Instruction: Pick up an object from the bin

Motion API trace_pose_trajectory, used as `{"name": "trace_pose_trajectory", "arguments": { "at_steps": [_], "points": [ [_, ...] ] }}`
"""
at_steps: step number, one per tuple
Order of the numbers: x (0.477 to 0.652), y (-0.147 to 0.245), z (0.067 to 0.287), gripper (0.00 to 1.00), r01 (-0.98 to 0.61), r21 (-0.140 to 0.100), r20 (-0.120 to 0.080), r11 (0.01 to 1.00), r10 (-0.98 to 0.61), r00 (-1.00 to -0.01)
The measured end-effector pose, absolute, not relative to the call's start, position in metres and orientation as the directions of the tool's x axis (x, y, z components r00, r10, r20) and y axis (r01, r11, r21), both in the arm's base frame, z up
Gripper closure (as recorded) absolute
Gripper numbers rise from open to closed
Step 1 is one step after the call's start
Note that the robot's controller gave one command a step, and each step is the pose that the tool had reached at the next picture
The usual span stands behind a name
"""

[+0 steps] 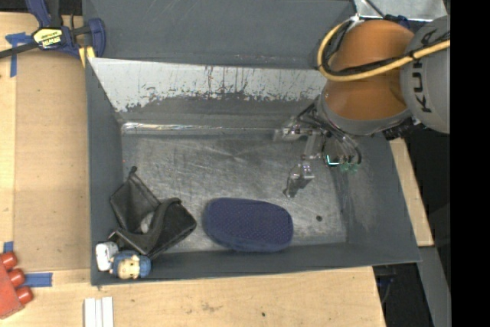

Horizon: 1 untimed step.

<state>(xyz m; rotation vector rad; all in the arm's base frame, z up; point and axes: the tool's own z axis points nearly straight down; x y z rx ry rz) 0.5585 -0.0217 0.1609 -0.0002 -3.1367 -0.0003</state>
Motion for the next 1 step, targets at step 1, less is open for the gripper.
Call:
{"name": "trace_pose_trajectory", "arguments": {
  "at_steps": [1],
  "points": [
    [0.4849, 0.0052, 0.1643, 0.00, -0.068, 0.001, 0.004, 0.998, -0.068, -0.998]
  ]
}}
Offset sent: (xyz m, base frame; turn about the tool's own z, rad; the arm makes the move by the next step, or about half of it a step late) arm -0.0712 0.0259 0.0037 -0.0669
